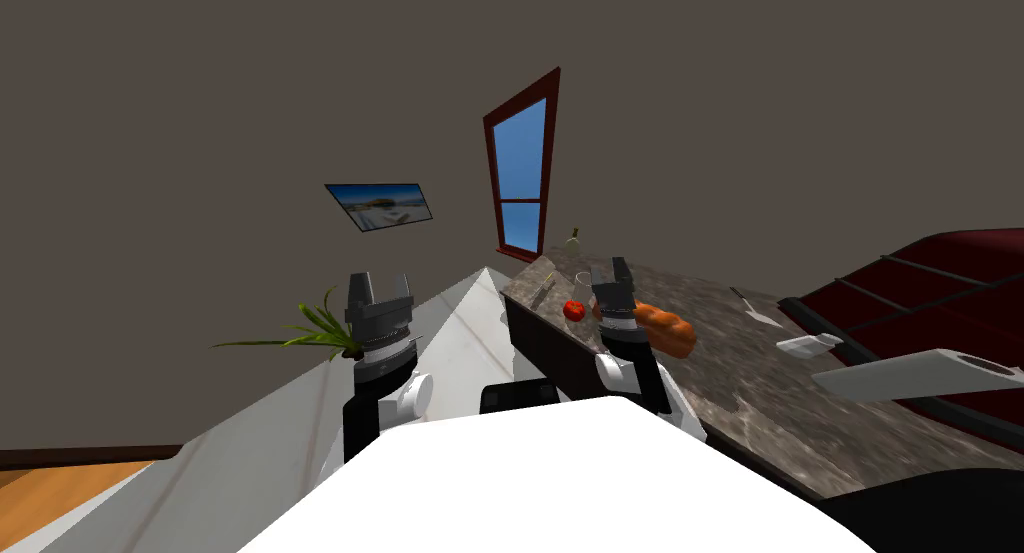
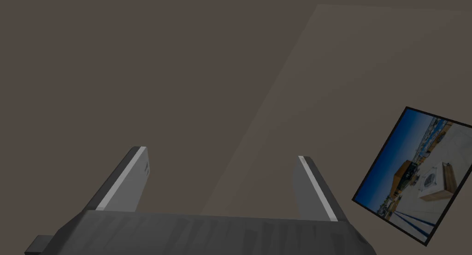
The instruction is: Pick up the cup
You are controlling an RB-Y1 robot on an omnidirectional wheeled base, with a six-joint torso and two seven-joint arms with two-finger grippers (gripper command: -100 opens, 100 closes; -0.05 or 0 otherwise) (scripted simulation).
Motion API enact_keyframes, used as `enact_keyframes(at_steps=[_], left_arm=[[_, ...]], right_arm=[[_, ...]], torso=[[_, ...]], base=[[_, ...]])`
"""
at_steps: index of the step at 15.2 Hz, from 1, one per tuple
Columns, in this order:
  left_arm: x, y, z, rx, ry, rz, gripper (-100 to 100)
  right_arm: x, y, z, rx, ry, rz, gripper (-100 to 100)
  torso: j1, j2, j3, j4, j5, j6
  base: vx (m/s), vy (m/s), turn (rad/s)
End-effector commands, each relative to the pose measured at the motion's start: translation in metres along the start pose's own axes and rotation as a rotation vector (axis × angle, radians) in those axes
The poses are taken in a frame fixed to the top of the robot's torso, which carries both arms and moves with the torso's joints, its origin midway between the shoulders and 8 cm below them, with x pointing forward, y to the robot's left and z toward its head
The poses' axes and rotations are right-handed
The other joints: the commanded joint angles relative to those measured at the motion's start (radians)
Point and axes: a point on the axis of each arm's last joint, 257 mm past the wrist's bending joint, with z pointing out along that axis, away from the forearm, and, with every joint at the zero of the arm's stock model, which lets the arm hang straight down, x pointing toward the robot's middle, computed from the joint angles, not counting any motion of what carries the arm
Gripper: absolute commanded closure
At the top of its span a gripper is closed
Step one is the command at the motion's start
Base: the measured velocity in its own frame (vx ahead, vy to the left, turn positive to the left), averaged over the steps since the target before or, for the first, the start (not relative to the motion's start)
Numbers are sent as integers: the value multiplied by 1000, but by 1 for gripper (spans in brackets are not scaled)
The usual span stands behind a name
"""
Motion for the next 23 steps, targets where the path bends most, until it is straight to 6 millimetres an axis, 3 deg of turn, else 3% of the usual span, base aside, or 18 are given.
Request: enact_keyframes(at_steps=[1,12,18,23], left_arm=[[0,0,0,0,0,0,0],[0,0,0,0,0,0,0],[0,0,0,0,0,0,0],[0,0,0,0,0,0,0]], right_arm=[[3,-4,-2,7,29,-15,-100],[16,-42,-22,67,249,-150,-100],[14,-69,-38,109,383,-248,-100],[13,-79,-44,118,471,-304,-100]], torso=[[0,0,0,0,0,0],[2,4,2,1,0,0],[2,3,2,1,0,0],[2,2,1,1,0,0]], base=[[-14,6,-2],[-51,28,0],[-41,36,12],[-29,32,13]])
